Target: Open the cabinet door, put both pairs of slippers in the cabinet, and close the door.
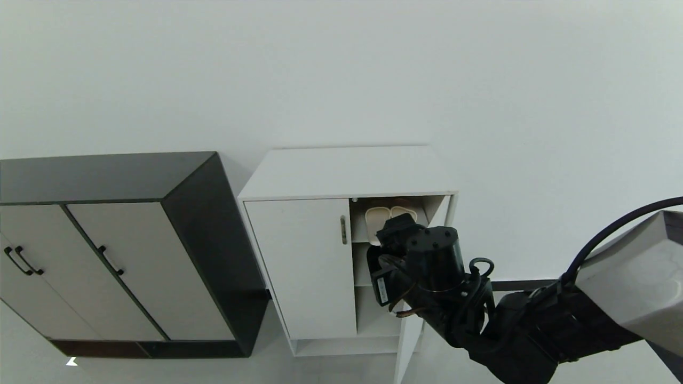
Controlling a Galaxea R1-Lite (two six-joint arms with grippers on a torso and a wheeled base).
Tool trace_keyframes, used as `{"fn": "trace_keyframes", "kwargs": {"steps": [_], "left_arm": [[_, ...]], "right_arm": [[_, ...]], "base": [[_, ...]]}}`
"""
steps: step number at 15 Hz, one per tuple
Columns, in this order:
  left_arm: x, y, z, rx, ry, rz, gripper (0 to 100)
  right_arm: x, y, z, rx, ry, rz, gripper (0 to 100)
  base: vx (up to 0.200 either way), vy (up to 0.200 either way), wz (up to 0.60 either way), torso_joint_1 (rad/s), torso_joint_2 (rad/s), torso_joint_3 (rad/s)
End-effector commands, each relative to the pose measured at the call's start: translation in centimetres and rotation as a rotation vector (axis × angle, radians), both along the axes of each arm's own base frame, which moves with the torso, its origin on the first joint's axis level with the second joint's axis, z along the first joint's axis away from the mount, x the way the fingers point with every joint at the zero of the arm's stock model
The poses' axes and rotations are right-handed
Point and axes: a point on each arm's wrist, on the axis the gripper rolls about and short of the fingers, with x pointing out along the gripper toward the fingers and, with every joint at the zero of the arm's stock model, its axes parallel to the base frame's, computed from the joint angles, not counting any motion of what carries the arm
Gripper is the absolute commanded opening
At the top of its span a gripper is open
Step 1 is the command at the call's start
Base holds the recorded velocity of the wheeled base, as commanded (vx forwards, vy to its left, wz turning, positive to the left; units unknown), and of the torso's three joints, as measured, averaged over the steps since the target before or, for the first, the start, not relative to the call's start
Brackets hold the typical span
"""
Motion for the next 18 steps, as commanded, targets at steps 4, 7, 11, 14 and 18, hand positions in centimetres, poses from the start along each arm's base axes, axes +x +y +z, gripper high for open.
{"fn": "trace_keyframes", "kwargs": {"steps": [4, 7, 11, 14, 18], "left_arm": [[0.0, 0.0, 0.0, -0.001, 0.000, 0.001, 0], [0.0, 0.0, 0.0, -0.001, 0.000, 0.002, 0], [0.0, 0.0, 0.0, 0.001, 0.000, 0.001, 0], [0.0, 0.0, 0.0, 0.001, 0.000, 0.001, 0], [0.0, 0.0, 0.0, 0.001, -0.001, 0.001, 0]], "right_arm": [[1.1, -1.9, 0.8, 0.048, -0.020, 0.010, 0], [1.4, -5.4, 1.4, 0.013, 0.036, 0.012, 0], [1.7, -8.8, 1.4, -0.067, 0.141, -0.030, 0], [3.0, -9.3, -0.1, -0.093, 0.175, -0.040, 0], [5.1, -8.1, -2.4, -0.099, 0.186, -0.041, 0]], "base": [[0.000, 0.000, 0.00, 0.000, 0.00, 0.000], [0.000, 0.000, 0.00, 0.000, 0.00, 0.000], [0.000, 0.000, 0.00, 0.000, 0.00, 0.000], [0.000, 0.000, 0.00, 0.000, 0.00, 0.000], [0.000, 0.000, 0.00, 0.000, 0.00, 0.000]]}}
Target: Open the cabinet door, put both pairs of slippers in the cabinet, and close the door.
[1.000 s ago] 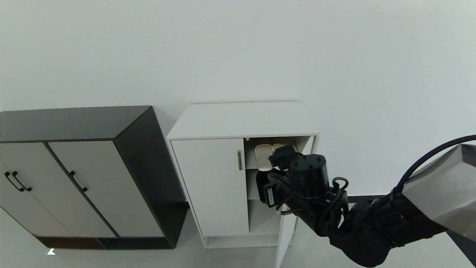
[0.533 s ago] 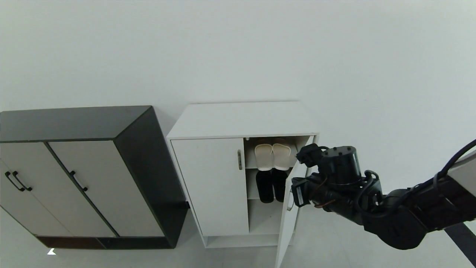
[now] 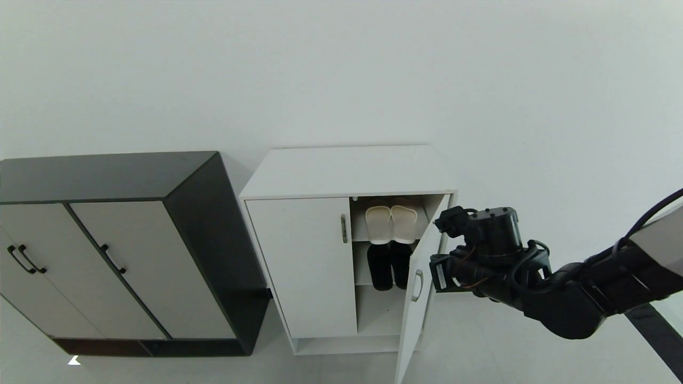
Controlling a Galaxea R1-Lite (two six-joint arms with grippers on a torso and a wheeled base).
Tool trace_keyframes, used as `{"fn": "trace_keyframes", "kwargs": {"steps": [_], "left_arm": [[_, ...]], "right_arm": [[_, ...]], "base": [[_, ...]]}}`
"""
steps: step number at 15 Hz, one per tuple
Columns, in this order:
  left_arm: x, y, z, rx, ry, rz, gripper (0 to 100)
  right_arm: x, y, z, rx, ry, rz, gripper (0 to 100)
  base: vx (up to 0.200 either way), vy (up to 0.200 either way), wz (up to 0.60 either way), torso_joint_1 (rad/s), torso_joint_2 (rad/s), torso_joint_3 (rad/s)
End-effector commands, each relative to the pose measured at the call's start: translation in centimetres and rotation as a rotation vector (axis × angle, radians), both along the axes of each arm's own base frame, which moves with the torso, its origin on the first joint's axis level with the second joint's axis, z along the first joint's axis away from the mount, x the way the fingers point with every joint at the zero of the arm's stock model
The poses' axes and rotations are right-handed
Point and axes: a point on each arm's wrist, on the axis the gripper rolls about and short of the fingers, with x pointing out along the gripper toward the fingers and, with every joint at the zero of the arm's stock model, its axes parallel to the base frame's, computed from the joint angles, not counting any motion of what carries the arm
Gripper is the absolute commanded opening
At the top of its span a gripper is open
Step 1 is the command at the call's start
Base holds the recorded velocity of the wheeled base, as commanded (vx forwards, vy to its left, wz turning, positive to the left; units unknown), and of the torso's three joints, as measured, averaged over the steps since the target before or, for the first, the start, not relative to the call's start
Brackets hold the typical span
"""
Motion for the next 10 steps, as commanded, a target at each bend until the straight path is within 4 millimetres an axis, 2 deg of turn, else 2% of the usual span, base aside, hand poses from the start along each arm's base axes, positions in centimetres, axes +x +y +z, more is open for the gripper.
{"fn": "trace_keyframes", "kwargs": {"steps": [1, 7, 10], "left_arm": [[0.0, 0.0, 0.0, 0.000, 0.001, 0.000, 0], [0.0, 0.0, 0.0, 0.000, 0.001, 0.000, 0], [0.0, 0.0, 0.0, 0.000, 0.001, 0.000, 0]], "right_arm": [[1.4, 0.9, -2.0, -0.016, 0.021, -0.002, 0], [4.3, 2.7, -2.6, 0.080, -0.118, -0.001, 0], [4.2, 2.8, -2.4, 0.156, -0.203, 0.048, 0]], "base": [[0.000, 0.000, 0.00, 0.000, 0.00, 0.000], [0.000, 0.000, 0.00, 0.000, 0.00, 0.000], [0.000, 0.000, 0.00, 0.000, 0.00, 0.000]]}}
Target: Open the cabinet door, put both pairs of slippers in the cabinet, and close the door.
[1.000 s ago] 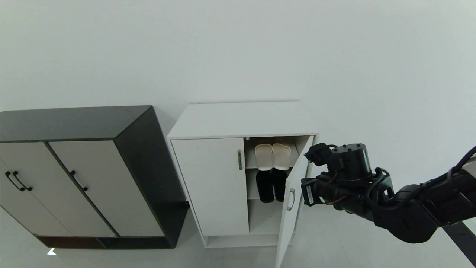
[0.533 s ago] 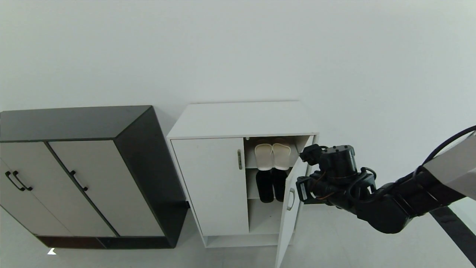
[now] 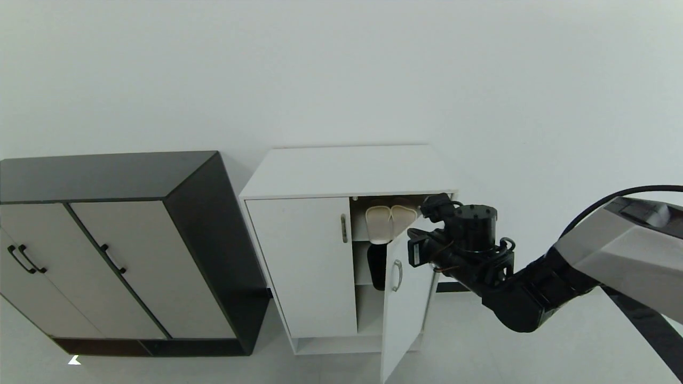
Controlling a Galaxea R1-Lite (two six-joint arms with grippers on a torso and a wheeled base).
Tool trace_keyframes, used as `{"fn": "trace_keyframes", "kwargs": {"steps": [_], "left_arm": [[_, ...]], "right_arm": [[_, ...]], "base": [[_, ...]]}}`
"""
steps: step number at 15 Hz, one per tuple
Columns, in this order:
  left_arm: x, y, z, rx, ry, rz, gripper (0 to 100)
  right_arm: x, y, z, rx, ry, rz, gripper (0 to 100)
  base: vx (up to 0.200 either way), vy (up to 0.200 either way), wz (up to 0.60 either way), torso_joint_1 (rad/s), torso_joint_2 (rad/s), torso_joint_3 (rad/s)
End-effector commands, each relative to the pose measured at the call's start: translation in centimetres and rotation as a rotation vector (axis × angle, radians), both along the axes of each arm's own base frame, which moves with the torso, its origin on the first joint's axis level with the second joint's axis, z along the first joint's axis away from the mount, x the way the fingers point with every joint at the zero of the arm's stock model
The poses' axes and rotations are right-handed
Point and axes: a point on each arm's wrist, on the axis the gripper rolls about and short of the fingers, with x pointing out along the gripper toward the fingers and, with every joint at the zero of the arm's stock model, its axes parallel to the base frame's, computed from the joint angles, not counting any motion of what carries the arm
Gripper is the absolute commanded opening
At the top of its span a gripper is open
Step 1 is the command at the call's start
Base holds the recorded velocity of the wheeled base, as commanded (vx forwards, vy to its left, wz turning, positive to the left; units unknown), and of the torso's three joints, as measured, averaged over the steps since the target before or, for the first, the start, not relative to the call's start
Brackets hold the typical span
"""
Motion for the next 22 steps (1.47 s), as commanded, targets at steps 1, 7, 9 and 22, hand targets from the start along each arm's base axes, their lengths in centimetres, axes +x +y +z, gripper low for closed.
{"fn": "trace_keyframes", "kwargs": {"steps": [1, 7, 9, 22], "left_arm": [[0.0, 0.0, 0.0, 0.000, 0.000, 0.000, 0], [0.0, 0.0, 0.0, 0.001, 0.001, -0.001, 0], [0.0, 0.0, 0.0, 0.001, 0.001, -0.003, 0], [0.0, 0.0, 0.0, 0.001, 0.001, -0.003, 0]], "right_arm": [[-0.1, 0.0, -0.9, 0.019, -0.019, 0.027, 0], [-2.5, -2.6, -2.8, 0.092, 0.059, 0.203, 0], [-3.5, -3.3, -3.7, 0.071, 0.106, 0.209, 0], [-3.6, -3.4, -3.9, 0.074, 0.111, 0.227, 0]], "base": [[0.000, 0.000, 0.00, 0.000, 0.00, 0.000], [0.000, 0.000, 0.00, 0.000, 0.00, 0.000], [0.200, 0.000, 0.00, -0.002, 0.00, 0.000], [0.108, 0.000, 0.00, 0.001, 0.00, 0.002]]}}
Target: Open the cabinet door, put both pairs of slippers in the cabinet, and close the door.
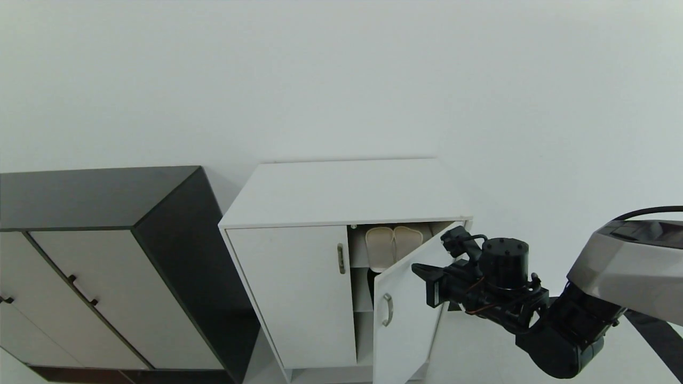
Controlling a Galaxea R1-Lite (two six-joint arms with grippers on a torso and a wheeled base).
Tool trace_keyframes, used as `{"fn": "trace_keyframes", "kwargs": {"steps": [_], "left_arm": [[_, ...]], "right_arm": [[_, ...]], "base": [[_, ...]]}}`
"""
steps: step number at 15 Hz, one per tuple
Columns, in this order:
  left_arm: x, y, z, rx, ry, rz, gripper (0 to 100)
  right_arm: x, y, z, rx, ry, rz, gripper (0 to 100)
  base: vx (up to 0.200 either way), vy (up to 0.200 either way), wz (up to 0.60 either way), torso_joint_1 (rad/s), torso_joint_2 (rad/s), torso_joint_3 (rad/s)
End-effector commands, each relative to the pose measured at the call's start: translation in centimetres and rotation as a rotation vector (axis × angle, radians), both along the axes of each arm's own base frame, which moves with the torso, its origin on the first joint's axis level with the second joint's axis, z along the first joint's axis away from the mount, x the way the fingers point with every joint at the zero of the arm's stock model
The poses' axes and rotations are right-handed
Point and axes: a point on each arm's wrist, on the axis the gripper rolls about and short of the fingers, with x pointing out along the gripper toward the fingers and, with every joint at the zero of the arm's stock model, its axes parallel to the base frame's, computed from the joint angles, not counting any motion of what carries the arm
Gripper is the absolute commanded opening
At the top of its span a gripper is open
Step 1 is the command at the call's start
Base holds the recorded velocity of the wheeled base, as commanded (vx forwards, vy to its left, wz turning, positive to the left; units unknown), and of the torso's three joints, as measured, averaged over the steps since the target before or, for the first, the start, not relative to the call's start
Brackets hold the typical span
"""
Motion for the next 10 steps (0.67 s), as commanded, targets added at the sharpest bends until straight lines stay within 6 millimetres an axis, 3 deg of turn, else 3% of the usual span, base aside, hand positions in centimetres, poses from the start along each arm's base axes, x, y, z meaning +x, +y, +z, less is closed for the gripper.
{"fn": "trace_keyframes", "kwargs": {"steps": [1, 10], "left_arm": [[0.0, 0.0, 0.0, -0.002, 0.001, 0.000, 0], [0.0, 0.0, 0.0, -0.002, 0.000, 0.000, 0]], "right_arm": [[0.2, 0.1, 0.0, 0.002, -0.003, 0.001, 0], [3.8, 1.9, -0.9, 0.013, -0.019, -0.007, 0]], "base": [[0.000, 0.000, 0.00, 0.000, 0.00, 0.000], [0.000, 0.000, 0.00, 0.000, 0.00, 0.000]]}}
